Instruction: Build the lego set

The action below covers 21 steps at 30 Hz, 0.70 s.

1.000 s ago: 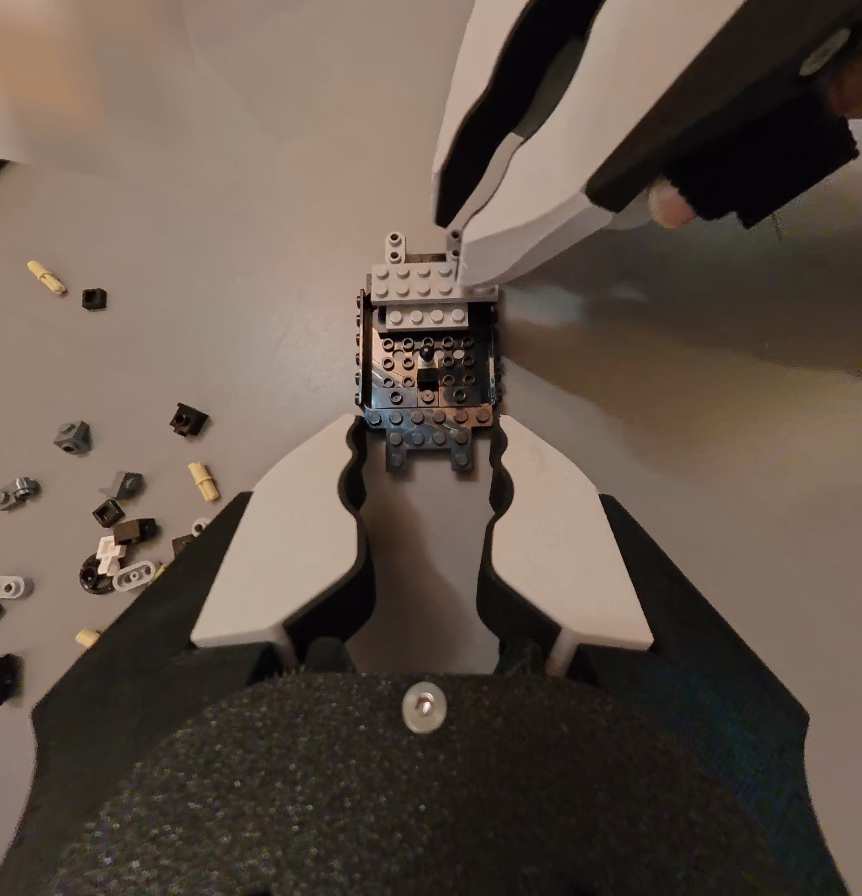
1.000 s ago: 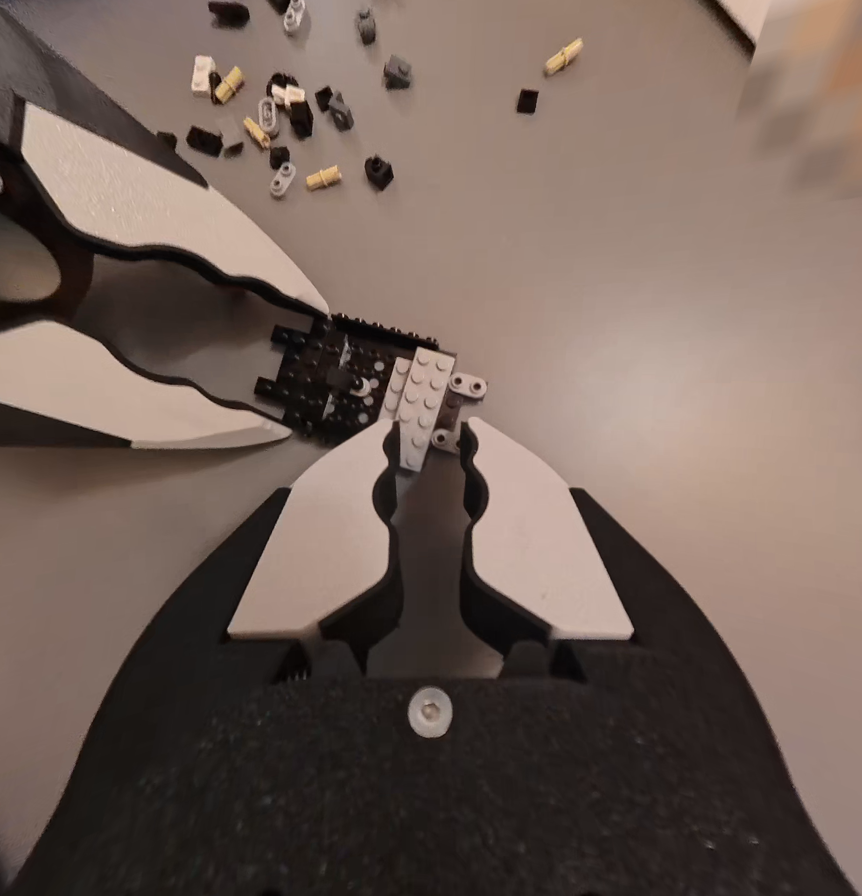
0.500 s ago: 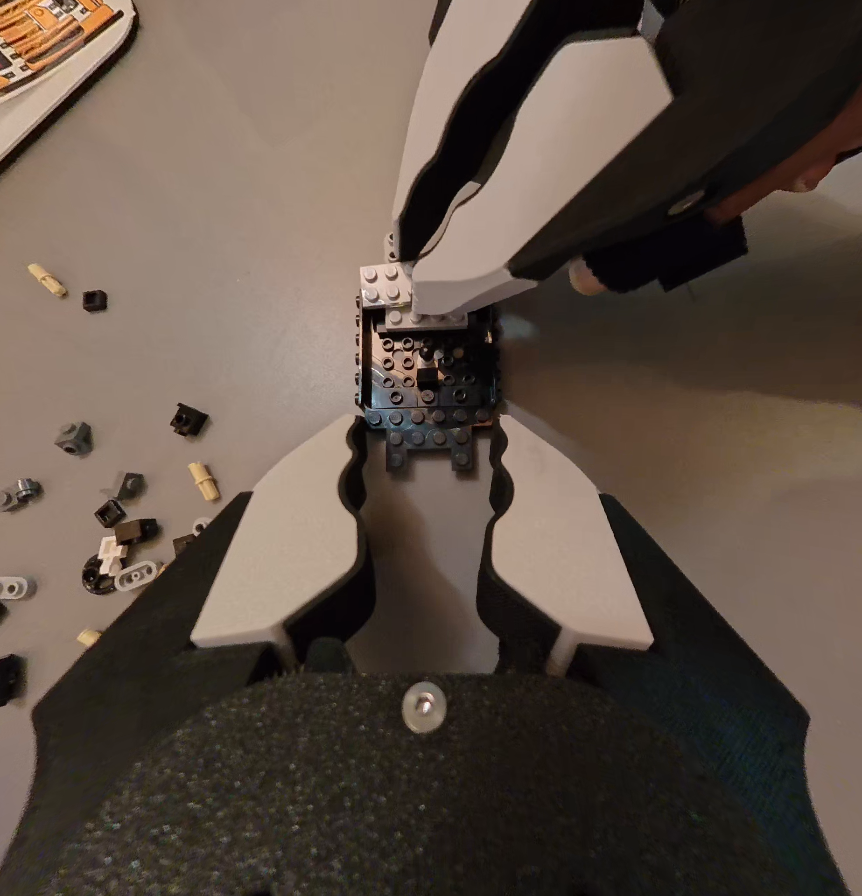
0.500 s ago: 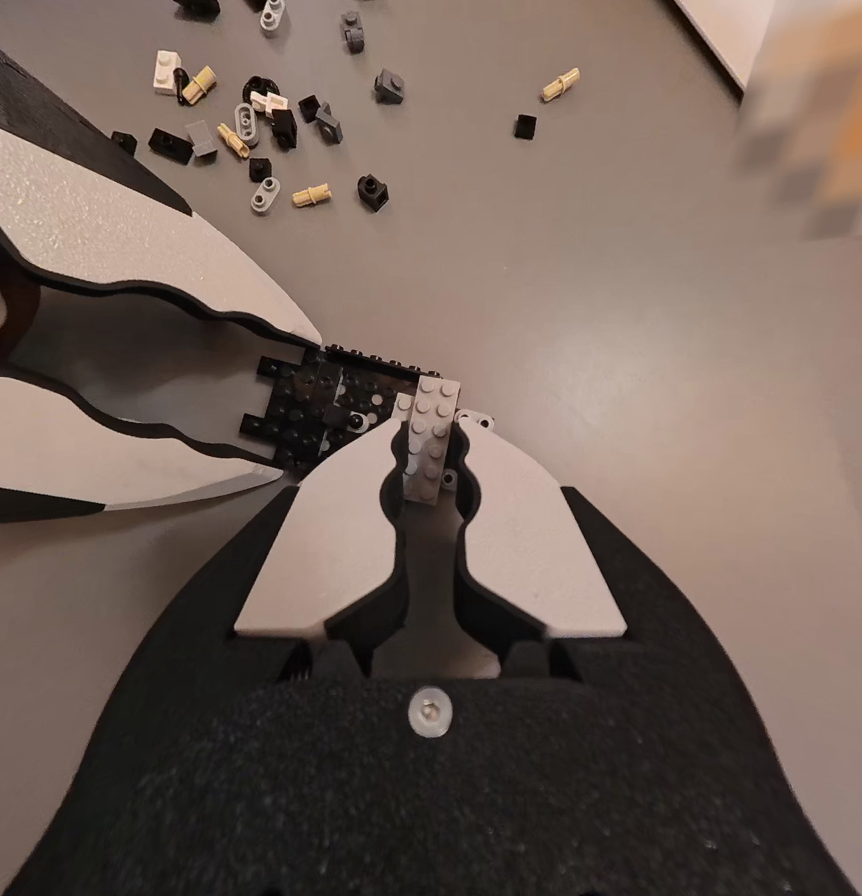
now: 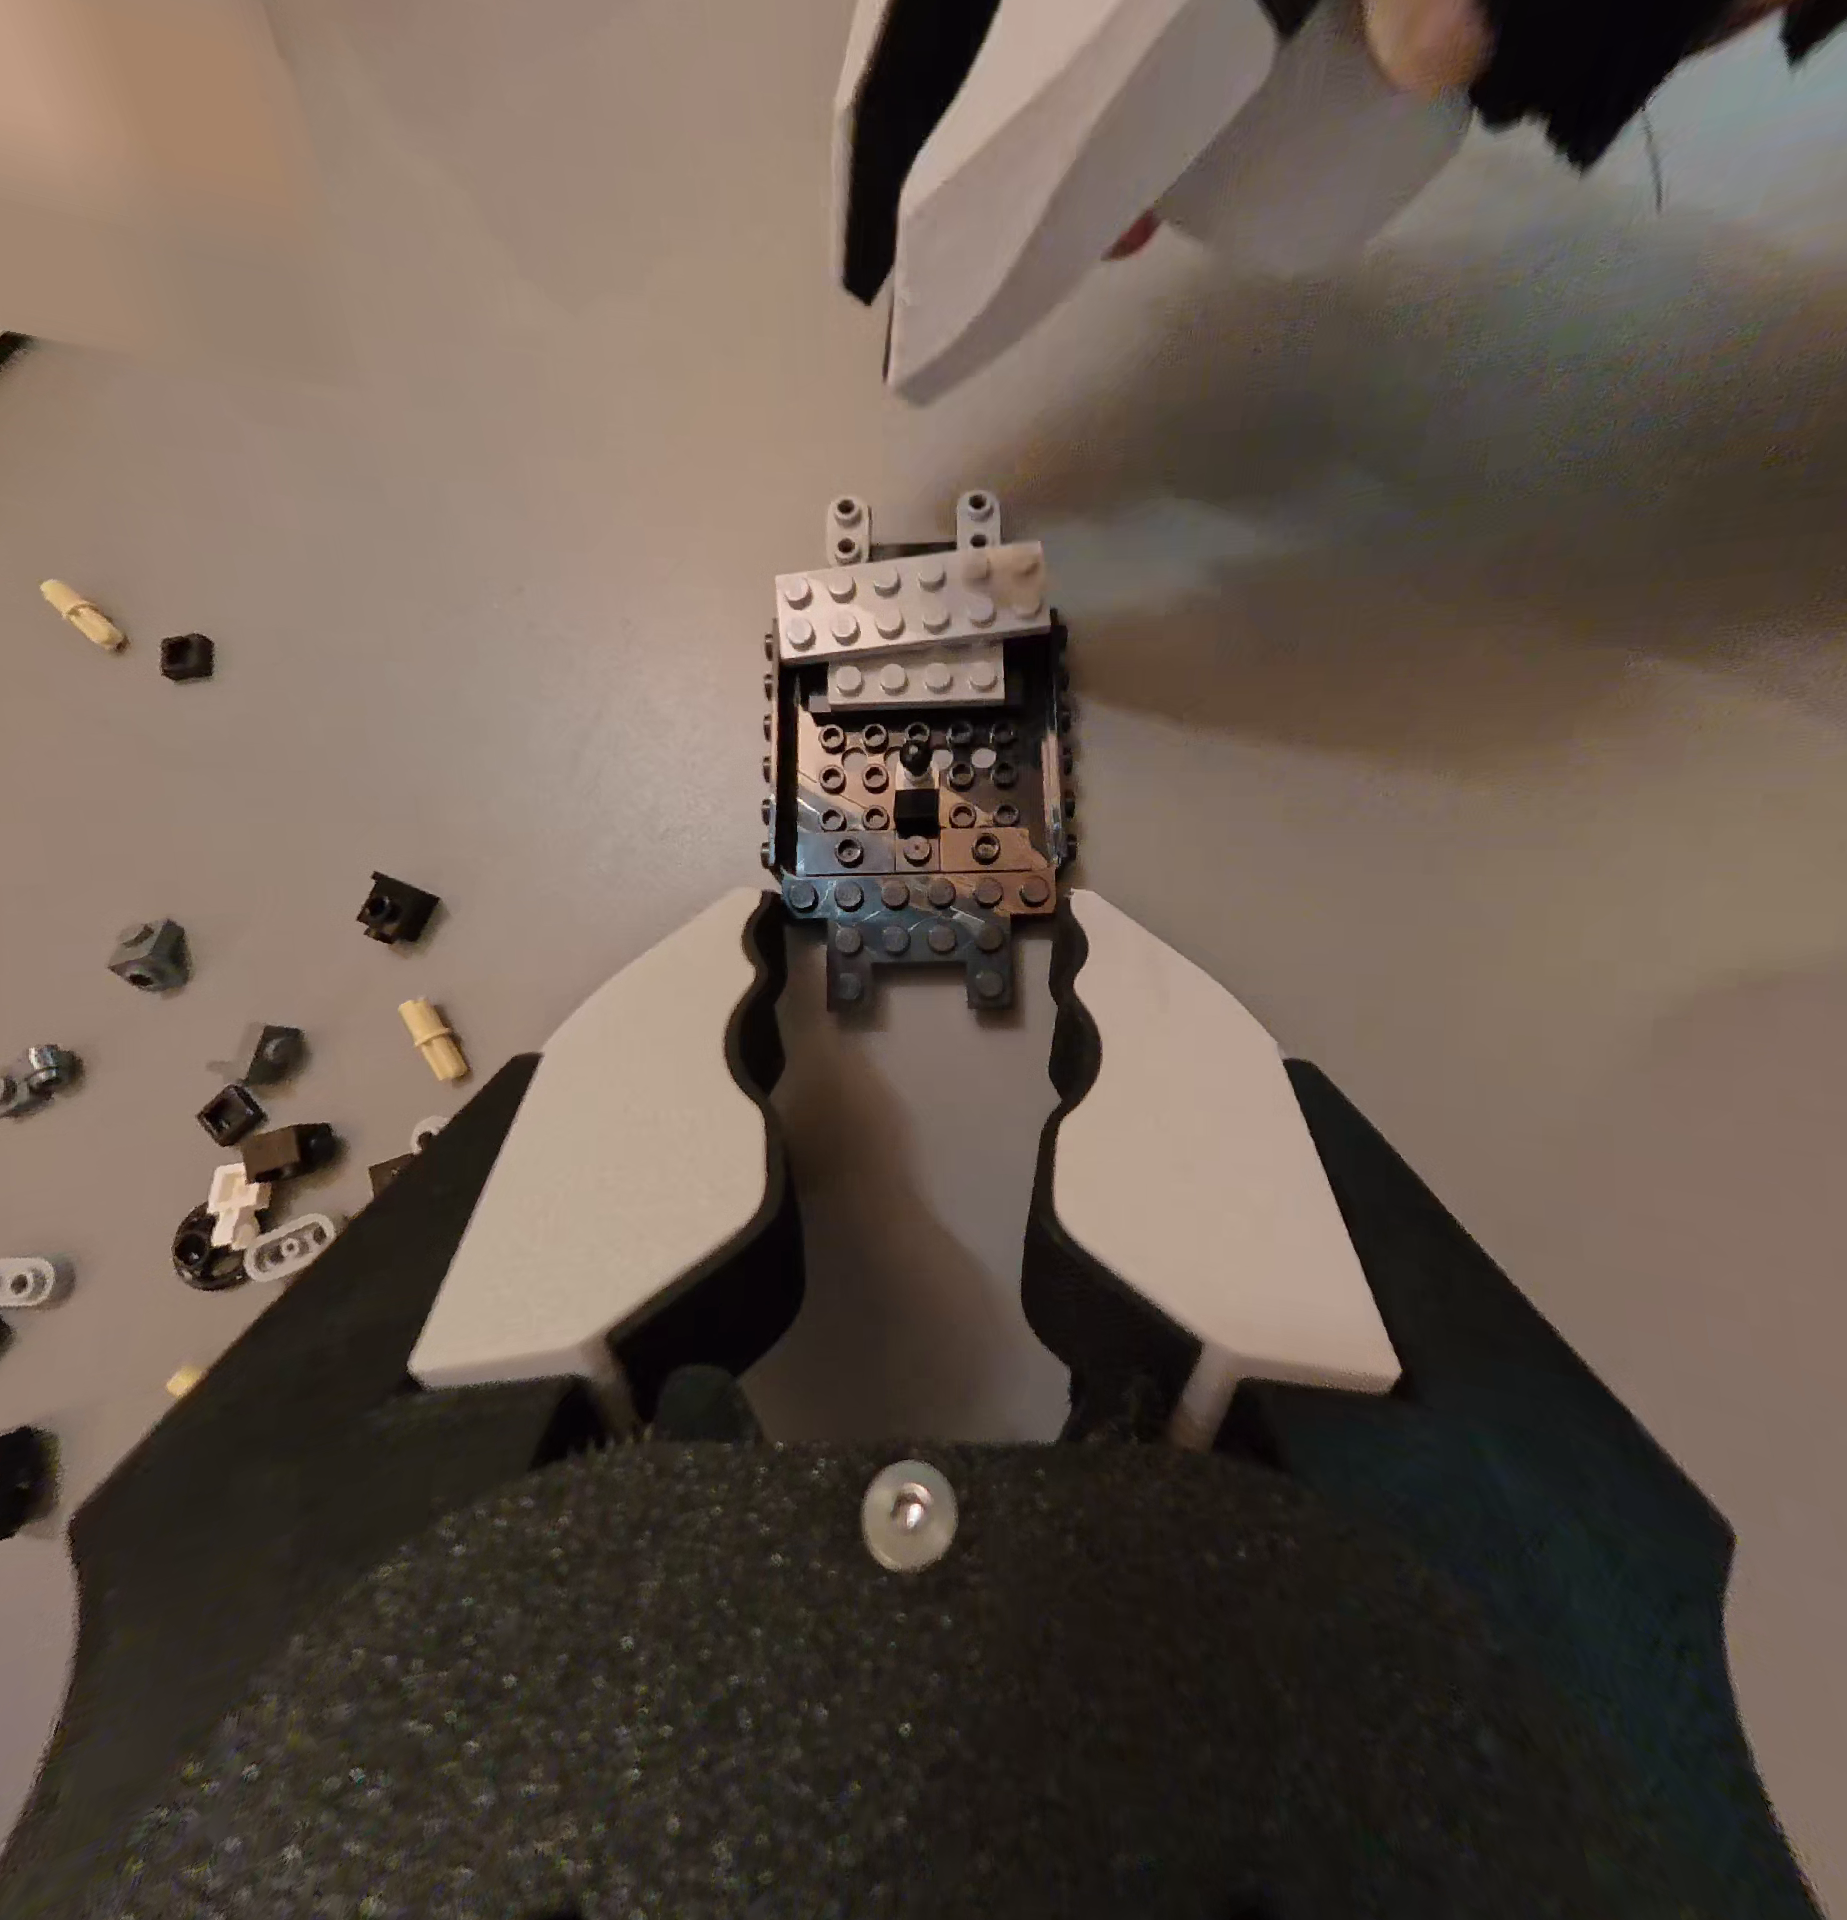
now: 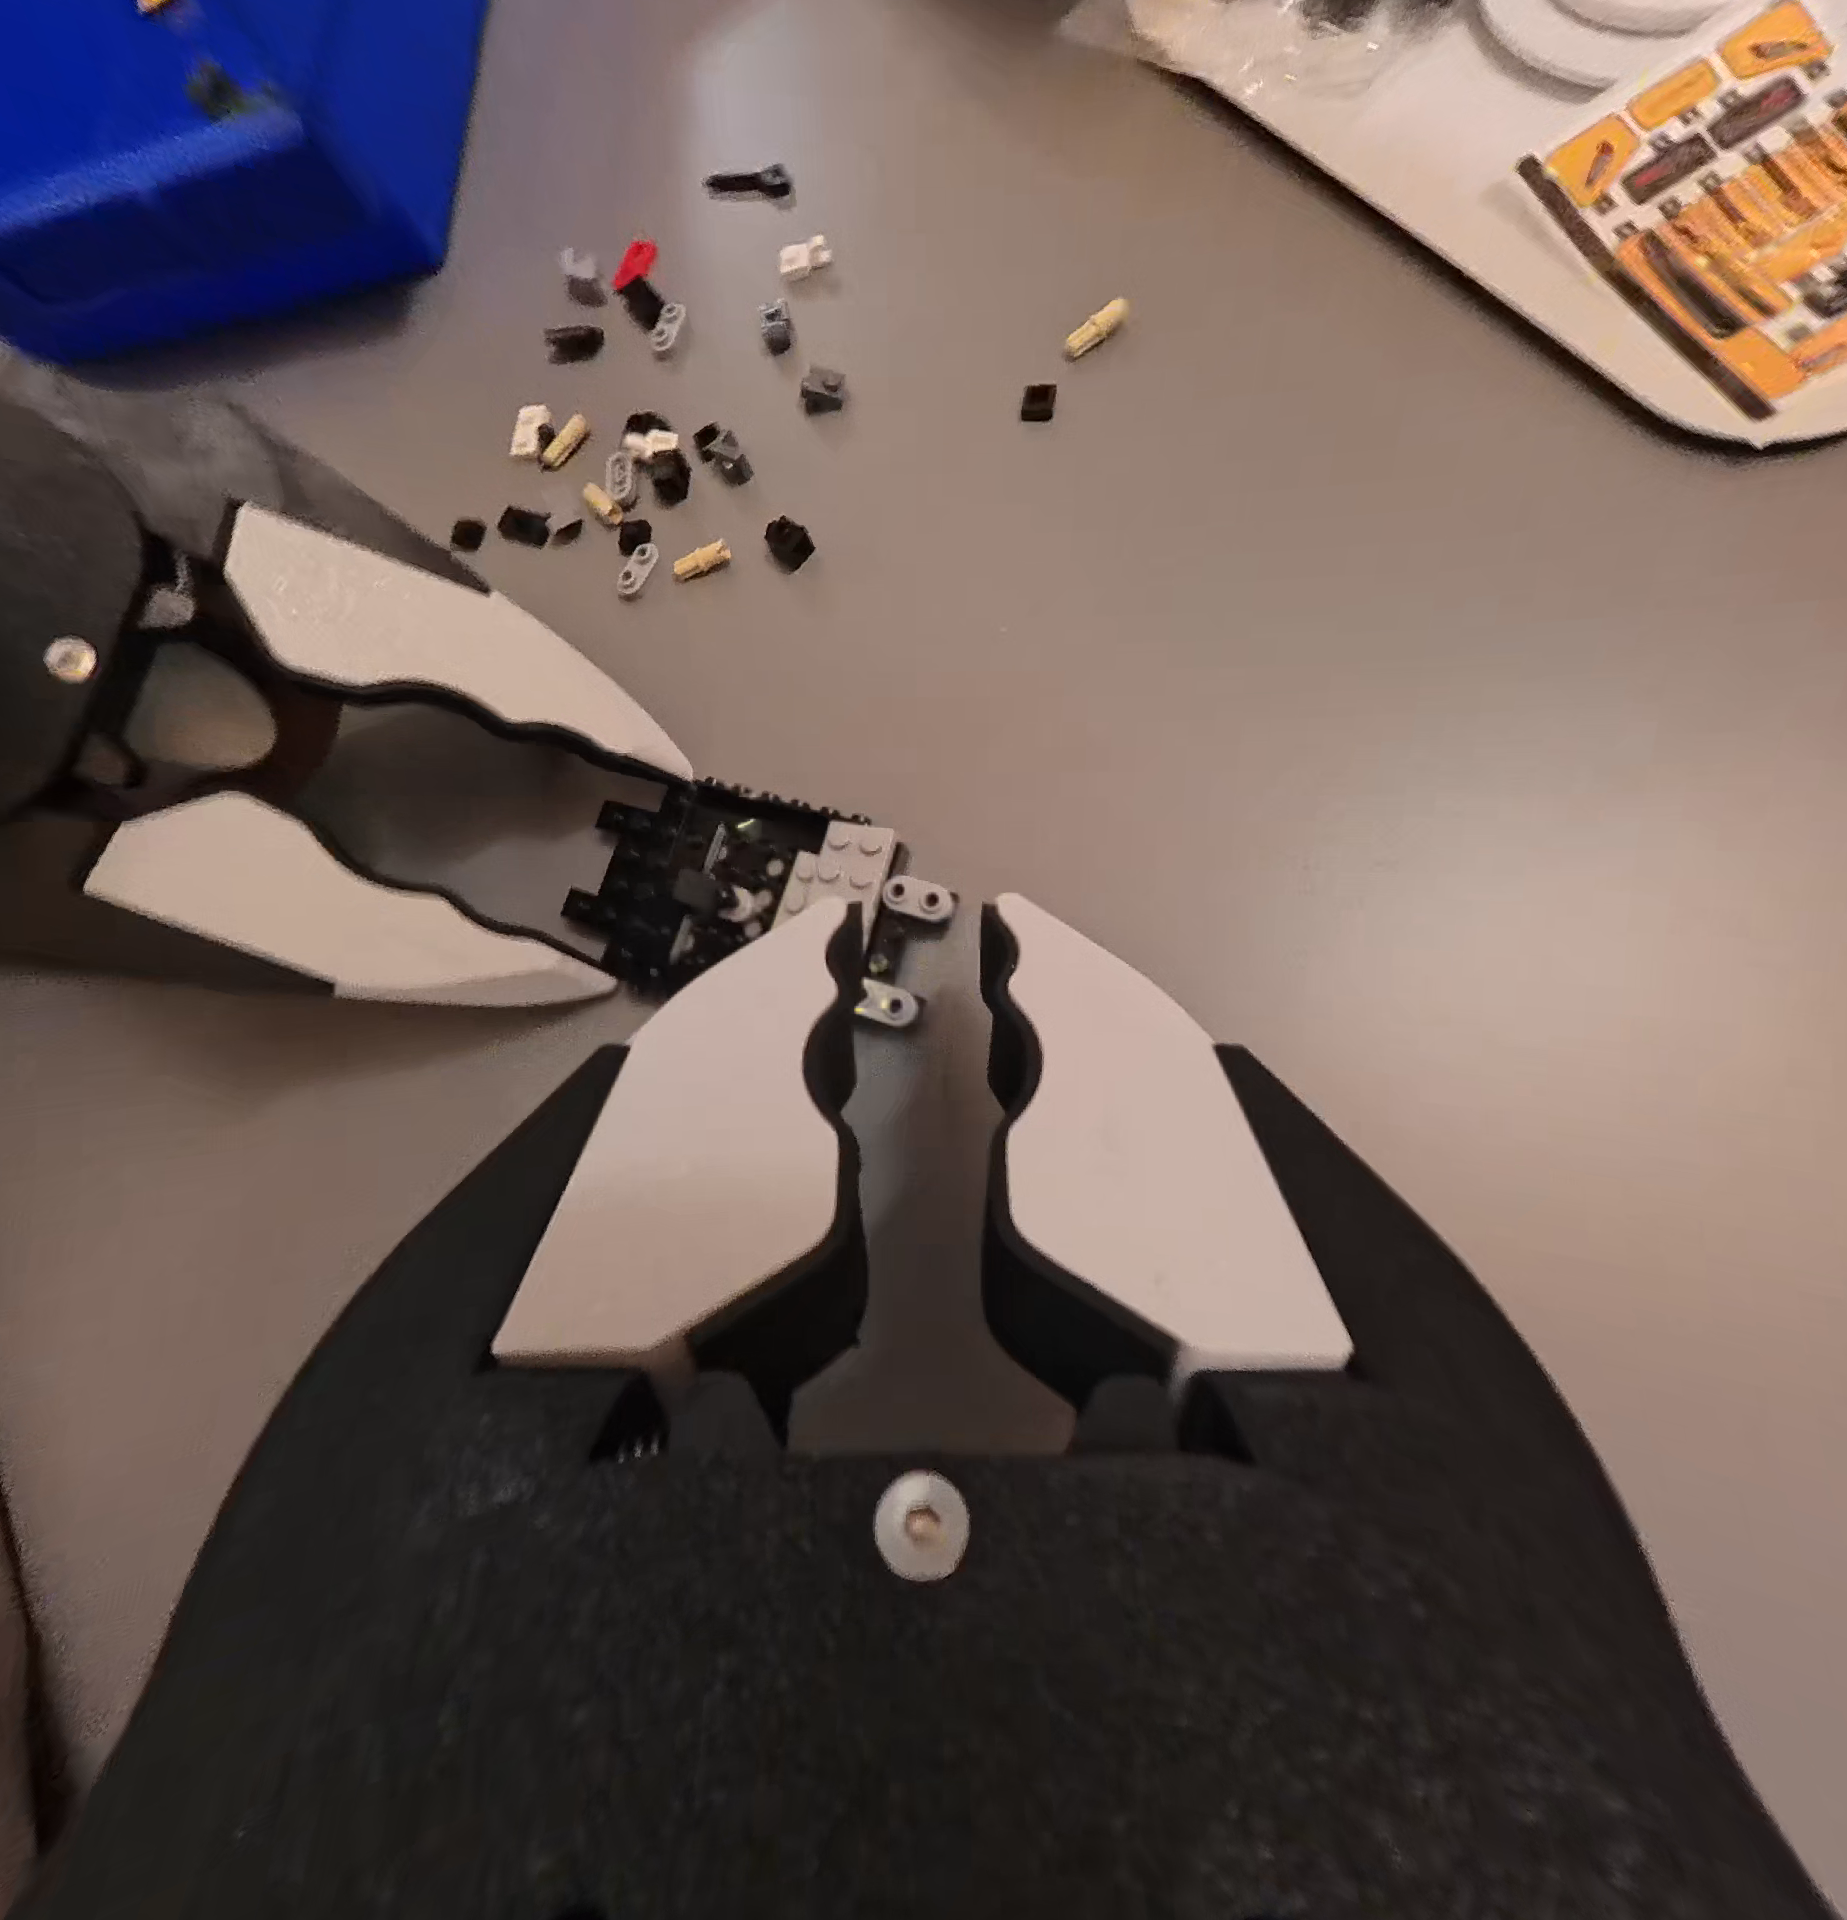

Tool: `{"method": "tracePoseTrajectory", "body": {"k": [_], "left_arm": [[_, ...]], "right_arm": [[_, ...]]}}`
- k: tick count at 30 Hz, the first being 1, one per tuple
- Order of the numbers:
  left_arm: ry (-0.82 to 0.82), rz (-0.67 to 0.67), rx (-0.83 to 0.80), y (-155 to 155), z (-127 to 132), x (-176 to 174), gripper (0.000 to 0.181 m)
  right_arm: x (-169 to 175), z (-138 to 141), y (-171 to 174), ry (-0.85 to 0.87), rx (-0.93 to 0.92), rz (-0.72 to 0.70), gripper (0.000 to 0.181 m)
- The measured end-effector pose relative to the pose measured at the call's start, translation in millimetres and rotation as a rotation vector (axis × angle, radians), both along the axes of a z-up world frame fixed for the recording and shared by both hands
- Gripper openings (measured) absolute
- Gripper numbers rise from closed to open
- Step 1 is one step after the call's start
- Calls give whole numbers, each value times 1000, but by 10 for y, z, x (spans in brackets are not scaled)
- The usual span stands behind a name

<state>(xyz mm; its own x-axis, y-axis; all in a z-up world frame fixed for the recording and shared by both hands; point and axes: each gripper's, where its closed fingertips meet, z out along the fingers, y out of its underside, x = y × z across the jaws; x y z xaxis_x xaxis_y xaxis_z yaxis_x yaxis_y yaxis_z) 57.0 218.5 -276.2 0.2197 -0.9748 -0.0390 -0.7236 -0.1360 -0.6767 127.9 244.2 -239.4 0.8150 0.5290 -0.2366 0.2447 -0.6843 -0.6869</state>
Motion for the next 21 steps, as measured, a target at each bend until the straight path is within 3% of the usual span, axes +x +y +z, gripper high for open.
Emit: {"method": "tracePoseTrajectory", "body": {"k": [4,8,21], "left_arm": [[-3,-80,6,-53,2,-9,49],[-10,-148,13,-108,3,-15,49],[-12,-187,9,-130,-1,-21,49]], "right_arm": [[9,-117,-100,-36,19,212,20],[-72,-200,-133,-56,18,318,23],[-94,-269,-157,-139,51,312,32]]}}
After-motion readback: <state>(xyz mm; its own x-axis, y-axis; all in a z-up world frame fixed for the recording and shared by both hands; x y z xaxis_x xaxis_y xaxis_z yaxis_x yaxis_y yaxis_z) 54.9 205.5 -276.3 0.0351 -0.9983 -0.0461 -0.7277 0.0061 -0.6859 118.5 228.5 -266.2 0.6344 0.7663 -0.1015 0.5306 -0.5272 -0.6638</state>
